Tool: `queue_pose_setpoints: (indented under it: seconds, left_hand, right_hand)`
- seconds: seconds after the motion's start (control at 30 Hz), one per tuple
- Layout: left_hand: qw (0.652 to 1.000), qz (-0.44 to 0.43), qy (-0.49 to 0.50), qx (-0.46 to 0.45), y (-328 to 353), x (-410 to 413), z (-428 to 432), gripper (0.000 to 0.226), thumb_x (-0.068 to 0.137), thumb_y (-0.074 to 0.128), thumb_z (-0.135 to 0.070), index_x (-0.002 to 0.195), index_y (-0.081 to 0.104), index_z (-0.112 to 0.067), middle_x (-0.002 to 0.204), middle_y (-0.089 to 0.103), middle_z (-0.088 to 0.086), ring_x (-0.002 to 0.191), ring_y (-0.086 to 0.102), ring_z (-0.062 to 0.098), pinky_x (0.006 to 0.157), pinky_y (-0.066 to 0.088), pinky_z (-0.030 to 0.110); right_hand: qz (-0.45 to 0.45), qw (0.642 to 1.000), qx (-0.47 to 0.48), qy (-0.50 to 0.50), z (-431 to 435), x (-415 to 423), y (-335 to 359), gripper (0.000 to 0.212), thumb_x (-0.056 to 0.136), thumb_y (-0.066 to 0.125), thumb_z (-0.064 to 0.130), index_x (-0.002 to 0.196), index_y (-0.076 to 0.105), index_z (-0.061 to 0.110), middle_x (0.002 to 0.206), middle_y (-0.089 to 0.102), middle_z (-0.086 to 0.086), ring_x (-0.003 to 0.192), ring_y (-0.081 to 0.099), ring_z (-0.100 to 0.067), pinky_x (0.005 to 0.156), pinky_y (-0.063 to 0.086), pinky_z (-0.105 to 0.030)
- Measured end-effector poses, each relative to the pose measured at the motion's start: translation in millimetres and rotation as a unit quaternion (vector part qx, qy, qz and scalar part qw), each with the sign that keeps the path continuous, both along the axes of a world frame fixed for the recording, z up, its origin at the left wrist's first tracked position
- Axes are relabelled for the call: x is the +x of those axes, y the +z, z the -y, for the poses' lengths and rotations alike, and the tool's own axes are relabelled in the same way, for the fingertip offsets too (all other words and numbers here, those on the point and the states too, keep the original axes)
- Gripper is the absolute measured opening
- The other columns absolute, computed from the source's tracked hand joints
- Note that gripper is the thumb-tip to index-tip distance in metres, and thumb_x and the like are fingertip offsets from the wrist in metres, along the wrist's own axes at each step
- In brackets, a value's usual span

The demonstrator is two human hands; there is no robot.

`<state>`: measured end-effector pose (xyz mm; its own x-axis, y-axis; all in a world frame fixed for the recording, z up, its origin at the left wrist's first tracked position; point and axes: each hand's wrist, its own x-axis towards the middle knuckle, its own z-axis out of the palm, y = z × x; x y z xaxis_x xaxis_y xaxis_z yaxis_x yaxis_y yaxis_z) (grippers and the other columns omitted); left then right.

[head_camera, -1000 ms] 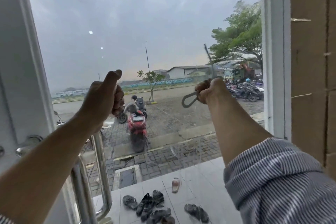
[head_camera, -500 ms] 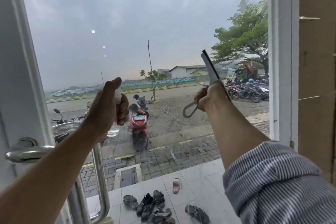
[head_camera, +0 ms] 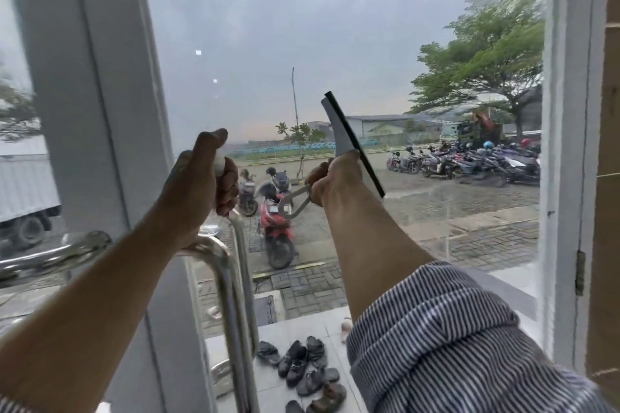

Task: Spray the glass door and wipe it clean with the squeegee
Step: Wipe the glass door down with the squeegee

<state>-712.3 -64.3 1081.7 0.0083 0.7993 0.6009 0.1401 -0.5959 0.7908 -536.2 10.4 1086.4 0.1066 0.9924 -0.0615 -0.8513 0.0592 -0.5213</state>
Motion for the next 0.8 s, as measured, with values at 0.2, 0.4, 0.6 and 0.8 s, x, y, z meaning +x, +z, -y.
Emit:
queue_pose_setpoints:
  seconds: [0.2,0.4,0.6,0.8]
  left_hand:
    - [0.999,0.041,0.033,0.0,2,-47,23,0.055,0.081,0.039,-0.057,0.042,0.038,-0.018,0.04,0.033,0.003,0.038,0.029,0.019,0.041,0.025,0.022]
    - [0.998,0.05,0.041,0.001,1,-75,37,0.058,0.088,0.036,-0.056,0.045,0.039,-0.017,0.042,0.033,0.003,0.038,0.031,0.018,0.044,0.025,0.024]
    - [0.998,0.051,0.048,-0.001,-3,-76,44,0.062,0.101,0.032,-0.048,0.049,0.039,-0.015,0.043,0.035,0.002,0.04,0.031,0.017,0.047,0.025,0.027]
    - [0.998,0.053,0.041,-0.003,-9,-72,48,0.062,0.1,0.033,-0.049,0.046,0.041,-0.018,0.044,0.036,0.002,0.041,0.032,0.018,0.047,0.027,0.027]
  right_hand:
    - [0.014,0.995,-0.083,0.043,16,-67,2,0.064,0.092,0.044,0.069,0.064,0.041,0.012,0.033,0.034,0.003,0.031,0.026,-0.011,0.041,0.026,-0.014]
    - [0.061,0.994,-0.08,0.052,22,-104,-1,0.06,0.093,0.046,0.065,0.066,0.044,0.011,0.044,0.035,0.003,0.028,0.026,-0.01,0.039,0.028,-0.016]
    - [0.172,0.982,-0.064,0.049,22,-103,-23,0.058,0.094,0.047,0.064,0.07,0.048,0.011,0.042,0.036,0.004,0.032,0.03,-0.01,0.039,0.029,-0.019]
    - [0.374,0.924,-0.067,-0.03,-1,-93,-69,0.075,0.085,0.051,0.074,0.101,0.063,0.002,0.065,0.055,-0.005,0.045,0.045,-0.016,0.045,0.038,-0.027]
